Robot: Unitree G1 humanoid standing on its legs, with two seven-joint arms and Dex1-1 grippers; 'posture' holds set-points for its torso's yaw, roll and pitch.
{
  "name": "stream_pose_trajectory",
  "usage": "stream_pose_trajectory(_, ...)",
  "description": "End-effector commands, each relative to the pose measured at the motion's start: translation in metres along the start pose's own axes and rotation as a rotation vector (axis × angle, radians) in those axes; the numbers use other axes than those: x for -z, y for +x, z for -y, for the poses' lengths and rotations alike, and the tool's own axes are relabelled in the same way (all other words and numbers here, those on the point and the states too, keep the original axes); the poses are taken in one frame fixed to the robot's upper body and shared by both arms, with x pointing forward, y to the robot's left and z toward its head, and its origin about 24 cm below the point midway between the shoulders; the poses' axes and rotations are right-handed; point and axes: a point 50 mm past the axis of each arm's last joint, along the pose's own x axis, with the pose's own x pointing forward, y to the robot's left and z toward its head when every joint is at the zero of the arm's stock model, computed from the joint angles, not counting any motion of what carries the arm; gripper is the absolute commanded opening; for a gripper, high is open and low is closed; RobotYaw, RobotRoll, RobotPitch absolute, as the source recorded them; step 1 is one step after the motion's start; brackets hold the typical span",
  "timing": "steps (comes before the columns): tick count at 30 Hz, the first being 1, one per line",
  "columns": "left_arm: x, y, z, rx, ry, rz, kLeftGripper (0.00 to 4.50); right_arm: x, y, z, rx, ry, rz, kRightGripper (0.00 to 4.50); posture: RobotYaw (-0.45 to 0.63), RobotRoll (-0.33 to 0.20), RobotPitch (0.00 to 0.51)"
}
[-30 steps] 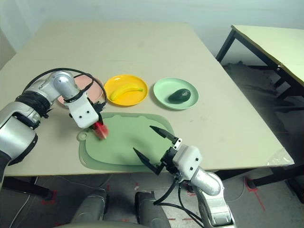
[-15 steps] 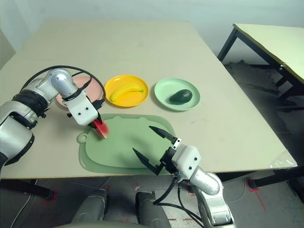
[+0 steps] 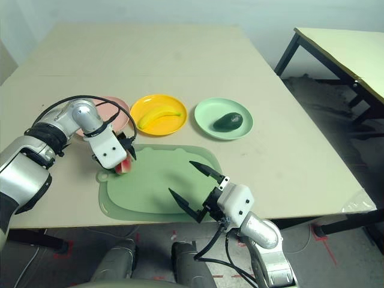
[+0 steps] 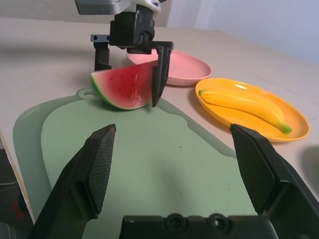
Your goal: Place the fruits into color-matched plates.
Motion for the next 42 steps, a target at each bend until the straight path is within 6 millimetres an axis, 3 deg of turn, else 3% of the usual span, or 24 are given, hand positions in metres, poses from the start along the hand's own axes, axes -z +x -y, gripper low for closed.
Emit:
stream_pose_trajectory(1,0.007,0.009,0.013,0.104,-0.066,-0.013,3.71,-0.001,0.000,0.000,-0.008,0.013,-0.001,4.50,0.06,0.000,0.117)
stream_pose_trajectory(4,0.008,0.003,0.012,0.097,-0.074,-0.021,2.57,-0.001,0.000,0.001,-0.009,0.014,0.000,4.50,0.07,0.000,0.116)
stream_pose_trajectory(6,0.008,-0.002,0.012,0.084,-0.081,-0.028,2.21,-0.001,0.001,0.001,-0.011,0.015,0.000,4.50,0.07,0.000,0.115)
stream_pose_trajectory(15,0.005,-0.031,-0.001,-0.089,-0.105,0.016,2.21,-0.001,0.004,0.003,-0.018,0.025,0.016,4.50,0.08,0.000,0.111)
stream_pose_trajectory(19,0.001,-0.056,-0.009,-0.190,-0.092,0.021,2.21,-0.006,0.006,0.002,-0.016,0.035,0.033,4.50,0.08,0.000,0.110)
stream_pose_trajectory(25,0.015,-0.088,0.005,-0.262,-0.204,-0.084,2.21,-0.016,0.009,-0.010,-0.067,0.092,0.015,4.50,0.08,0.000,0.110)
stream_pose_trajectory(32,0.041,-0.086,0.023,-0.404,-0.350,-0.303,2.21,-0.035,0.021,-0.016,-0.067,0.213,0.012,4.50,0.08,0.000,0.118)
stream_pose_trajectory(42,0.065,-0.059,0.027,-0.536,-0.397,-0.517,2.21,-0.048,0.030,-0.016,-0.019,0.285,0.000,4.50,0.05,0.000,0.126)
